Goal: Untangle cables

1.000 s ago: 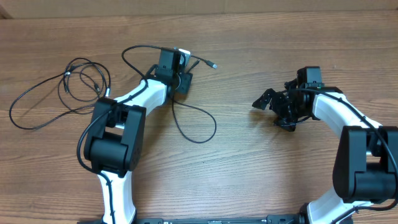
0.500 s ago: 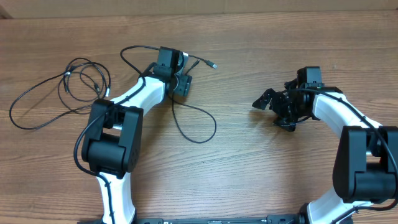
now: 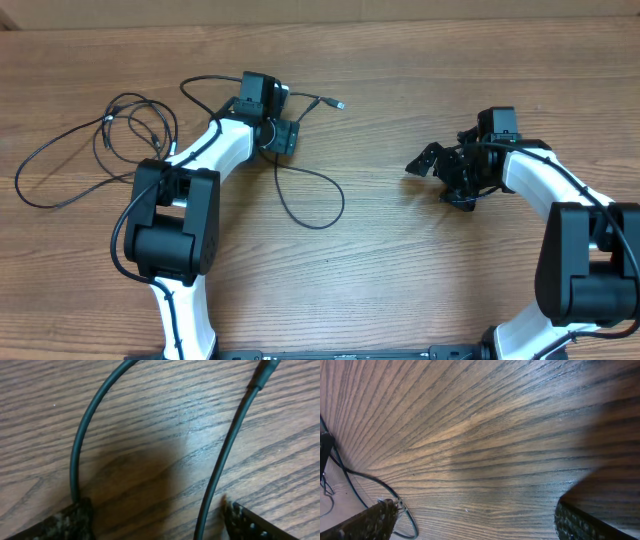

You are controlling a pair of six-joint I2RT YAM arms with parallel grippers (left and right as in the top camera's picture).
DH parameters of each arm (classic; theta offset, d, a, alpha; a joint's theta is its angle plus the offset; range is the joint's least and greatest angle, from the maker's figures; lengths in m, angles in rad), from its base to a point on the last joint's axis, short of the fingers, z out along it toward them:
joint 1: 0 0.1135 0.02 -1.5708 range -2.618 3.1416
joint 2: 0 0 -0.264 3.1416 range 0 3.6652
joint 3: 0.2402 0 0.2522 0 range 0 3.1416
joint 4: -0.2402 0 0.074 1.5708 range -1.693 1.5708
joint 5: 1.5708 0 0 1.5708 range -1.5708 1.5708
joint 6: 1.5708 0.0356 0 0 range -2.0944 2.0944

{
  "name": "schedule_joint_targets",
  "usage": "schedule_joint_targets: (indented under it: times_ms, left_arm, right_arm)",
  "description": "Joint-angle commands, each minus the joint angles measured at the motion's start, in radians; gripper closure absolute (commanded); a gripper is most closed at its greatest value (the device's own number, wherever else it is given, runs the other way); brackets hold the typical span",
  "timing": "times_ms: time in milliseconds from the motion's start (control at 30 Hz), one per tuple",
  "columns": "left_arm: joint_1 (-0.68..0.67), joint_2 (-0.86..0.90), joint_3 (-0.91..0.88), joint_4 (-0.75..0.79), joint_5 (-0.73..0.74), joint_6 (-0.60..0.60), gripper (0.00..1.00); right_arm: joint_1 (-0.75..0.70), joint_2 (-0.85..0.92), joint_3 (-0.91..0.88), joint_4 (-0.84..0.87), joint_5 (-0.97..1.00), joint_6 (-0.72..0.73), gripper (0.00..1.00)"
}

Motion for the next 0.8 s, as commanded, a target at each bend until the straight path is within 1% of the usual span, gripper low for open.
schedule_joint_targets:
  times_ms: [0,233,333,367,433,533,633,767]
  left_arm:
    - [0.019,0.079,-0.022,-0.07,-0.022,-0.025,0.13]
    - [0.019,0.078,0.198,-0.194,-0.023,-0.031,0.12]
    - [0.024,0.078,0.216,-0.2,-0.031,-0.024,0.15]
    - [0.025,0.081,0.213,-0.201,-0.057,-0.024,0.17]
    - [0.025,0.088,0.207,-0.201,-0.091,-0.024,0.17]
    - [0.026,0.096,0.204,-0.203,-0.096,0.006,0.12]
    - [0.026,0.097,0.204,-0.208,-0.098,0.066,0.09]
    - [0.026,0.1,0.203,-0.225,-0.067,0.071,0.03]
  right_arm:
    - [-0.005,0.04,-0.027,0.001,0.111,-0.012,0.0]
    - [-0.005,0.04,-0.027,0.001,0.111,-0.012,0.0]
    - [-0.005,0.04,-0.027,0.001,0.111,-0.012,0.0]
    - [-0.005,0.04,-0.027,0.001,0.111,-0.012,0.0]
    - [-0.005,0.04,-0.027,0.001,0.111,-0.012,0.0]
    - [-0.005,0.04,-0.027,0.001,0.111,-0.012,0.0]
    - [-0.005,0.04,-0.027,0.001,0.111,-0.012,0.0]
    - [-0.005,0.04,-0.027,0.001,0.111,-0.012,0.0]
